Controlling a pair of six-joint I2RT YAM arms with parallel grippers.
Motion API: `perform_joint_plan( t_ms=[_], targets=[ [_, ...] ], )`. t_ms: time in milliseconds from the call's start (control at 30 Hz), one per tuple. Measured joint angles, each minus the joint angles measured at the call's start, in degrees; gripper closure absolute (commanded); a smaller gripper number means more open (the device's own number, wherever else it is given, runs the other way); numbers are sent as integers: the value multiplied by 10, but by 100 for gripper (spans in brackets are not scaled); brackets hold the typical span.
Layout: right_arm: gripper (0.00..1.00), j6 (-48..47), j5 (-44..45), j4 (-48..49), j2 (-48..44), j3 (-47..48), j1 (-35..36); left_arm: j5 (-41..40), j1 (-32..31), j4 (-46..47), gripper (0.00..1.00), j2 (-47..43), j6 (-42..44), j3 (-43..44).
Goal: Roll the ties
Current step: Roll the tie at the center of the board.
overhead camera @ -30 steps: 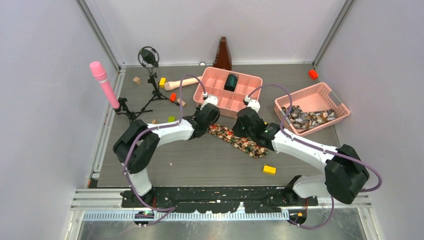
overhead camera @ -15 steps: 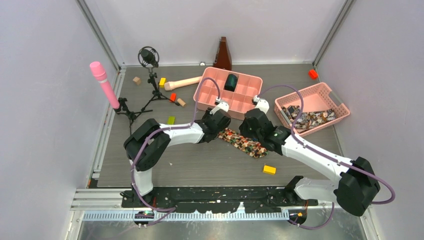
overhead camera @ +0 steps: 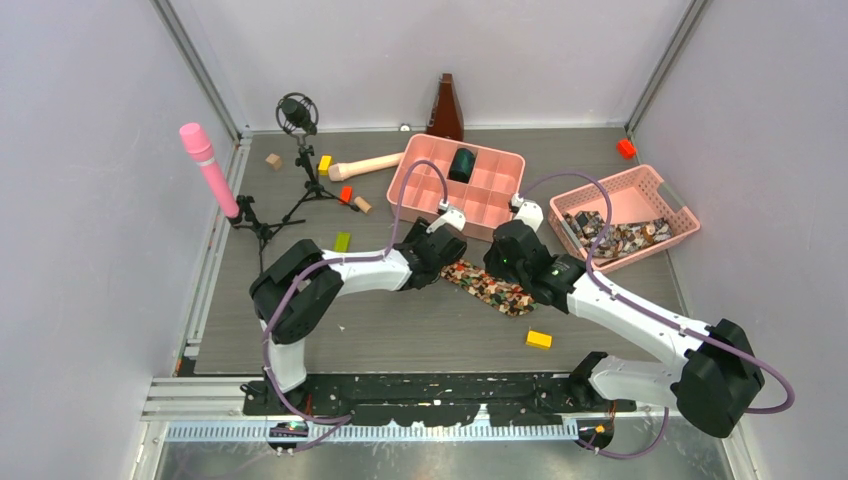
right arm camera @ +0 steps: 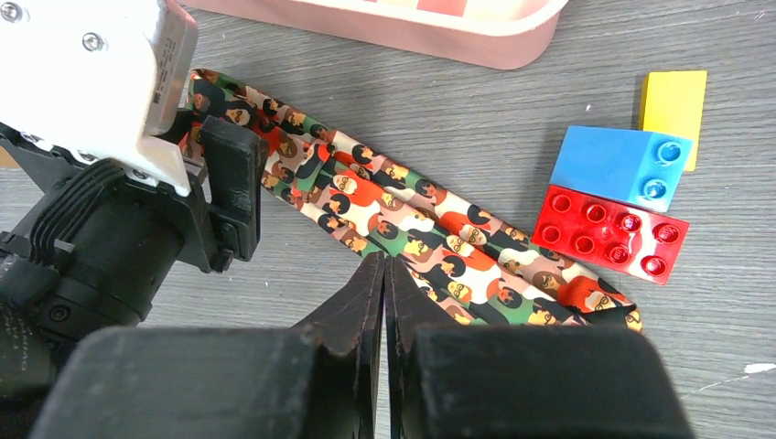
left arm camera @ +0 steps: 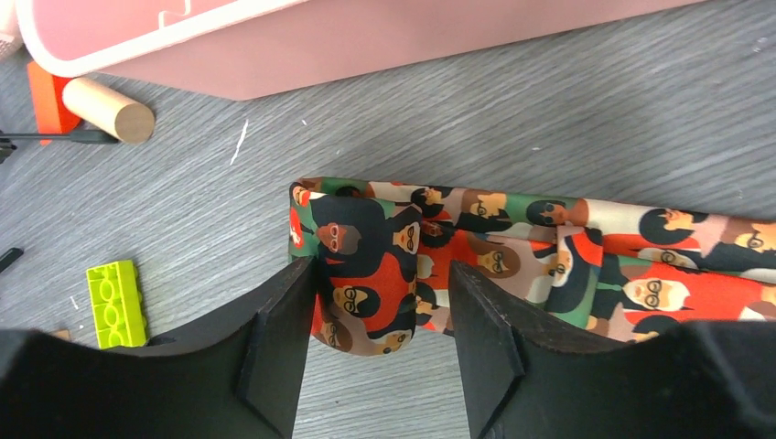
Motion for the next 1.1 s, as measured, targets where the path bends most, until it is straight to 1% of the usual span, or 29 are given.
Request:
perform_joint_plan(
  t_ms=[433, 567, 633, 800, 967, 1100],
  targets=[
    [90, 0, 3, 0, 0, -2, -2, 57, -5, -5, 42, -3, 0, 5],
    [90, 0, 3, 0, 0, -2, -3, 73, -5, -7, 46, -6, -1, 6],
    [90, 0, 3, 0, 0, -2, -4, 77, -5, -7, 44, -6, -1, 7],
    [86, 0, 3, 0, 0, -2, -4, 82, -5, -11, 36, -9, -5, 8],
    [86, 0, 3, 6, 3, -2, -5, 88, -3, -26, 33, -20, -15, 8],
    [86, 2, 2, 21, 26, -1, -5, 94, 1, -39, 31, -45, -17, 8]
  ],
)
